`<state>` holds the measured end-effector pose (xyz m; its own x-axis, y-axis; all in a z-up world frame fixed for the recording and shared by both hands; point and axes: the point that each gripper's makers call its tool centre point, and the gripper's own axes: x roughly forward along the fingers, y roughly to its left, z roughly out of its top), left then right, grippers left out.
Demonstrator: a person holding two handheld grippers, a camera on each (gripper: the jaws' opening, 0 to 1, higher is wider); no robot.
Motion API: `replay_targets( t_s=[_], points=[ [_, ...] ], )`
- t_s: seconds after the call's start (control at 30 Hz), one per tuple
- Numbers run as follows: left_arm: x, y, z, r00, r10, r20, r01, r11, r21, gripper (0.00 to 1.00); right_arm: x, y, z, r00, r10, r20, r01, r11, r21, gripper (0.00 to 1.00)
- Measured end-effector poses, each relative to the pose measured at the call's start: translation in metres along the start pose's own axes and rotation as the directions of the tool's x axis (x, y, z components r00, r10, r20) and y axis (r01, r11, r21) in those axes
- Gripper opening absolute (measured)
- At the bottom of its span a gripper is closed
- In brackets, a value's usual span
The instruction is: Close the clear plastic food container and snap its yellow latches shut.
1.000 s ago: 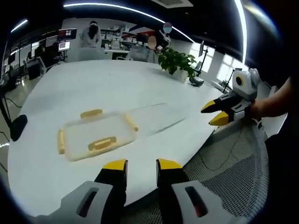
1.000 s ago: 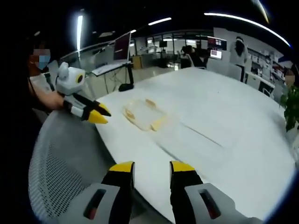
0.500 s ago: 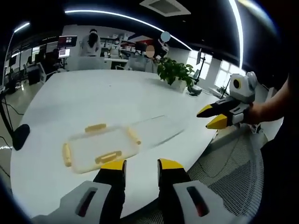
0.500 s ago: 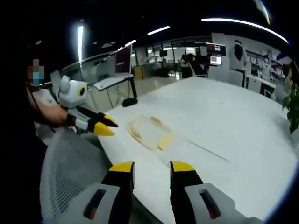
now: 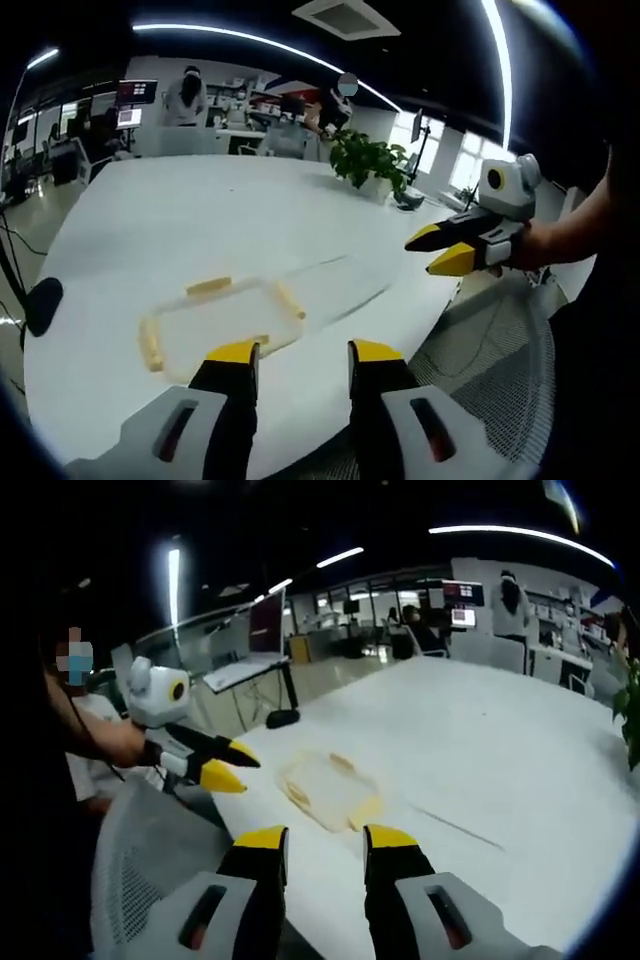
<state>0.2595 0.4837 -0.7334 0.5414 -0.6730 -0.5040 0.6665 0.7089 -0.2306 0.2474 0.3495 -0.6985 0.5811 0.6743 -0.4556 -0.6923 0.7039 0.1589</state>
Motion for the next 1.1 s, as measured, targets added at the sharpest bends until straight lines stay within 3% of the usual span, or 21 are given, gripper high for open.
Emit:
replay_targets(
  t_s=[0.33, 0.6, 1.1],
  points=[
    [-0.004, 0.017, 0.001, 1.0, 0.014, -0.007, -0.014, 1.0, -0.028, 0.33, 0.016, 0.001, 0.011, 1.0, 0.027, 0.015, -0.026, 0.999, -0.021, 0.28],
    [-0.008, 0.036, 0.0, 0.999, 0.015, -0.03, -0.015, 1.0, 0.001, 0.34, 0.026, 0.004, 0.012, 0.999, 0.04, -0.002, -0.04, 0.997, -0.071, 0.28],
    [-0.004, 0.058, -0.003, 0.997, 0.026, -0.07, -0.026, 1.0, 0.011, 0.33, 0.045, 0.006, 0.011, 0.998, 0.062, -0.009, -0.062, 0.996, -0.059, 0.28]
  ],
)
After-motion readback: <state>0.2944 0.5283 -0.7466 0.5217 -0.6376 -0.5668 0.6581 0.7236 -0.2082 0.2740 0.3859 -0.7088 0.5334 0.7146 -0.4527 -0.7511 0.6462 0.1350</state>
